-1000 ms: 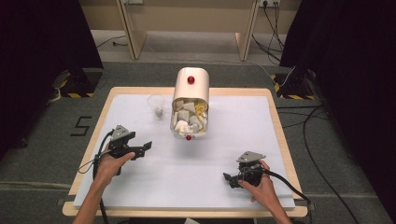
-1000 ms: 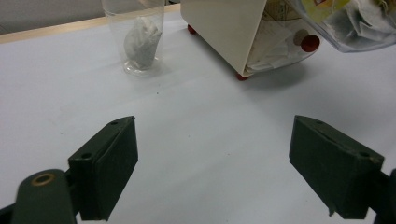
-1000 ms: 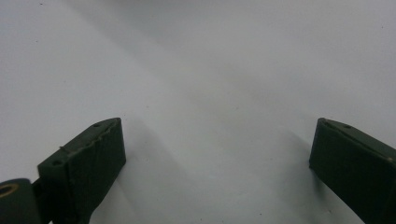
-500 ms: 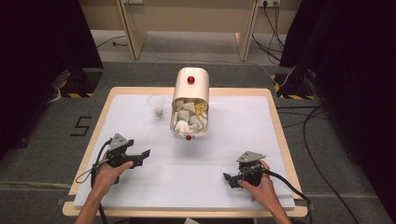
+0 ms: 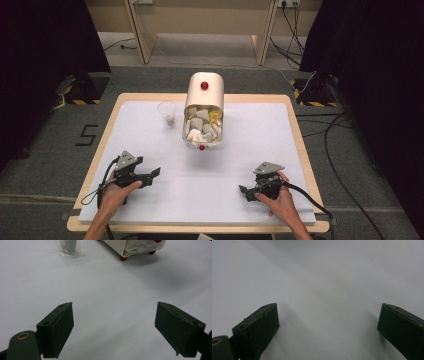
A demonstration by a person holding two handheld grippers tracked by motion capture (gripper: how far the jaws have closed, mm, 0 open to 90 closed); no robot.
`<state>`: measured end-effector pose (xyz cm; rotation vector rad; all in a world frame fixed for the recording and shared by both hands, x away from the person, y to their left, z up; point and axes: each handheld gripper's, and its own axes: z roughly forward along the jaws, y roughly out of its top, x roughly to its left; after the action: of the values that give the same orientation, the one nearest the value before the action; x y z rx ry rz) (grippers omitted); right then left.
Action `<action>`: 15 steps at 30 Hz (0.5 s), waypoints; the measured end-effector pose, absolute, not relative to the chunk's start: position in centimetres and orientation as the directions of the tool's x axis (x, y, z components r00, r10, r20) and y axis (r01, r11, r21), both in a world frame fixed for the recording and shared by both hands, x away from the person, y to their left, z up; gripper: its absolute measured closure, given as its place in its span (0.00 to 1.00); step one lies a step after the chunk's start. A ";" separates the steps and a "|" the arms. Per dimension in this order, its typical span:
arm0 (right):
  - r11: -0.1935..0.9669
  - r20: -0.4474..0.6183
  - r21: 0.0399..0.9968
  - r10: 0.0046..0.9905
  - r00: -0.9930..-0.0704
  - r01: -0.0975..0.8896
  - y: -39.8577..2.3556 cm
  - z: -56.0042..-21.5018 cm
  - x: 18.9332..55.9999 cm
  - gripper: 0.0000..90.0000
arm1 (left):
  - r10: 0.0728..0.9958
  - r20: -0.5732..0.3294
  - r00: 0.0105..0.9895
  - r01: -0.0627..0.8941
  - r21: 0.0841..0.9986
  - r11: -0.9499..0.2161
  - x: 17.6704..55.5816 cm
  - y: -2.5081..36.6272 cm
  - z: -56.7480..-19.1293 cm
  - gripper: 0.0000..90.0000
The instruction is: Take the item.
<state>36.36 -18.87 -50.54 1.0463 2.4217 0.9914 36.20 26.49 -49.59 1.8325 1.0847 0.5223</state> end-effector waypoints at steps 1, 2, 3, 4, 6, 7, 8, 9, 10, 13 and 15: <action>0.490 -0.019 0.707 0.733 -0.680 0.510 -18.9 -50.5 36.4 0.04 | 0.848 -0.089 0.523 0.462 0.865 -0.194 36.0 26.5 -49.7 0.16; 0.491 -0.019 0.707 0.733 -0.680 0.510 -18.9 -50.5 36.4 0.04 | 0.847 -0.089 0.525 0.464 0.864 -0.197 35.9 26.6 -49.8 0.16; 0.491 -0.019 0.707 0.733 -0.680 0.509 -18.9 -50.5 36.4 0.04 | 0.846 -0.091 0.525 0.467 0.862 -0.196 35.8 26.6 -49.9 0.16; 0.491 -0.020 0.707 0.733 -0.680 0.509 -18.9 -50.5 36.4 0.04 | 0.848 -0.090 0.523 0.466 0.863 -0.196 35.7 26.6 -50.0 0.16; 0.491 -0.019 0.707 0.733 -0.680 0.509 -18.9 -50.5 36.4 0.04 | 0.848 -0.092 0.523 0.469 0.861 -0.196 35.5 26.7 -50.1 0.16; 0.491 -0.019 0.707 0.733 -0.680 0.509 -18.9 -50.5 36.4 0.04 | 0.847 -0.091 0.523 0.469 0.861 -0.197 35.5 26.7 -50.1 0.16; 0.491 -0.019 0.707 0.733 -0.680 0.509 -18.9 -50.5 36.4 0.04 | 0.847 -0.093 0.524 0.472 0.859 -0.198 35.3 26.8 -50.1 0.16; 0.491 -0.020 0.707 0.733 -0.680 0.509 -18.9 -50.5 36.3 0.04 | 0.847 -0.092 0.524 0.472 0.859 -0.199 35.2 26.8 -50.2 0.16; 0.491 -0.020 0.707 0.733 -0.680 0.509 -18.9 -50.5 36.4 0.04 | 0.846 -0.089 0.527 0.471 0.859 -0.203 35.1 26.8 -50.2 0.16; 0.491 -0.019 0.707 0.733 -0.680 0.509 -18.9 -50.5 36.4 0.04 | 0.841 -0.090 0.533 0.475 0.854 -0.210 34.8 26.8 -50.3 0.16; 0.491 -0.020 0.707 0.733 -0.680 0.508 -18.9 -50.5 36.4 0.04 | 0.840 -0.089 0.535 0.479 0.851 -0.214 34.5 26.9 -50.4 0.16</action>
<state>36.35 -18.87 -50.55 1.0444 2.4208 0.9913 34.52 26.90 -50.40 1.8626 1.0835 0.4987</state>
